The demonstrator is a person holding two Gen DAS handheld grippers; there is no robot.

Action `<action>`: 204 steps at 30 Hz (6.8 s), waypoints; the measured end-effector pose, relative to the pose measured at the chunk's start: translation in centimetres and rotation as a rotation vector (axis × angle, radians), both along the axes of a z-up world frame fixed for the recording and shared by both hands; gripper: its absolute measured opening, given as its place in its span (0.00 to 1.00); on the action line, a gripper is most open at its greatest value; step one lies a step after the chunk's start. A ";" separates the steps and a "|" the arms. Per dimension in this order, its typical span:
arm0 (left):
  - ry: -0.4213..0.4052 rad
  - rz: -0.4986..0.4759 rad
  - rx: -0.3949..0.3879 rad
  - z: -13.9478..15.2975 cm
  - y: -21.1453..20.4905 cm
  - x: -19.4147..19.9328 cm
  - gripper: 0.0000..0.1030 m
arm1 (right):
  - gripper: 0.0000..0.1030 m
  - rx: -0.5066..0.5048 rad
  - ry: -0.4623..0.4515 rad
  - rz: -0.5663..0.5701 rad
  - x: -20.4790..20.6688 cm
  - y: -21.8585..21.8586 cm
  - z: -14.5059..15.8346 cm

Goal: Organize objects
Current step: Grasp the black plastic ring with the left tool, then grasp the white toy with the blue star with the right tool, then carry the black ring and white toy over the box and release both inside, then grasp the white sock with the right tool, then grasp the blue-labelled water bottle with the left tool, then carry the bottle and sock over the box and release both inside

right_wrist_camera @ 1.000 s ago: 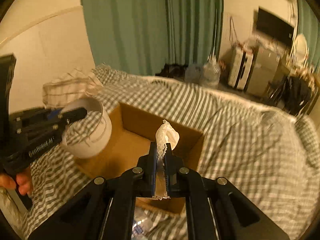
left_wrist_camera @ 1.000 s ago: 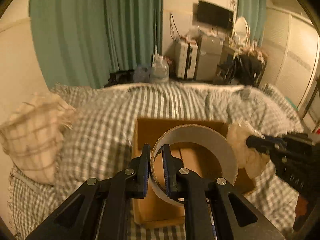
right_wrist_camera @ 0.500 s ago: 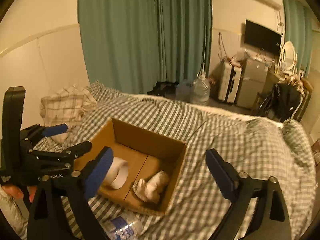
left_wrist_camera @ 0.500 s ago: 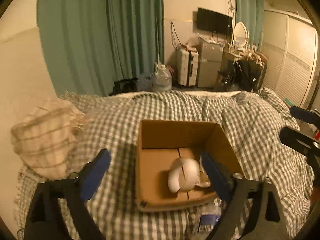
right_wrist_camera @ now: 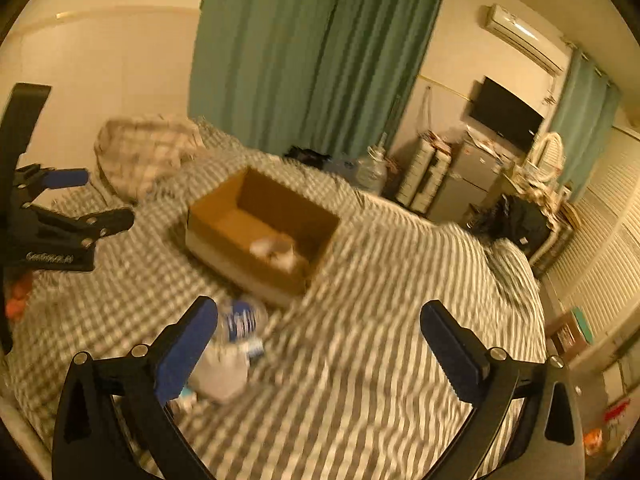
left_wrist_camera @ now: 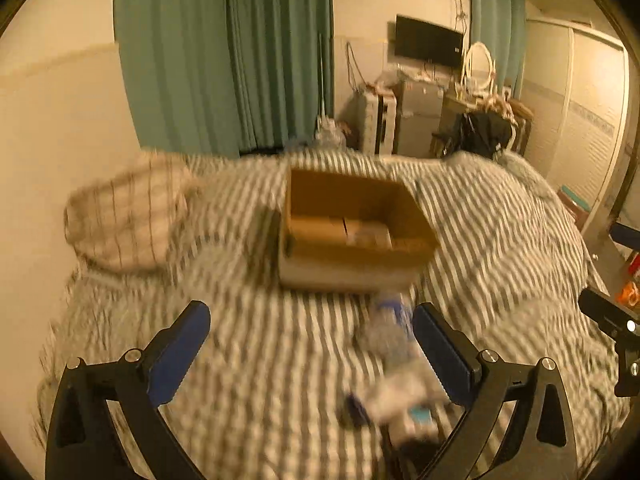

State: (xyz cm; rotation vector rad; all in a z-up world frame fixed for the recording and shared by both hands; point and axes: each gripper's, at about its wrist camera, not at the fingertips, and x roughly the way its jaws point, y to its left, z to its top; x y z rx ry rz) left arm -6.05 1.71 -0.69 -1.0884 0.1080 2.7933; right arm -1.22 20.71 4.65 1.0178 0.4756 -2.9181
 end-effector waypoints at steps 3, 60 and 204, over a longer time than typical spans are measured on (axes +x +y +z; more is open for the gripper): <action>-0.062 -0.020 -0.006 -3.9 1.1 2.9 1.00 | 0.99 -0.049 -0.048 -0.031 1.8 0.5 -2.9; -0.150 -0.120 0.094 -8.5 -5.8 3.3 0.58 | 0.52 -0.127 -0.498 0.000 -2.2 -9.8 -18.8; 0.075 -0.154 0.007 6.2 2.1 -12.9 0.61 | 0.59 -0.165 0.095 -0.023 -13.6 -1.6 3.4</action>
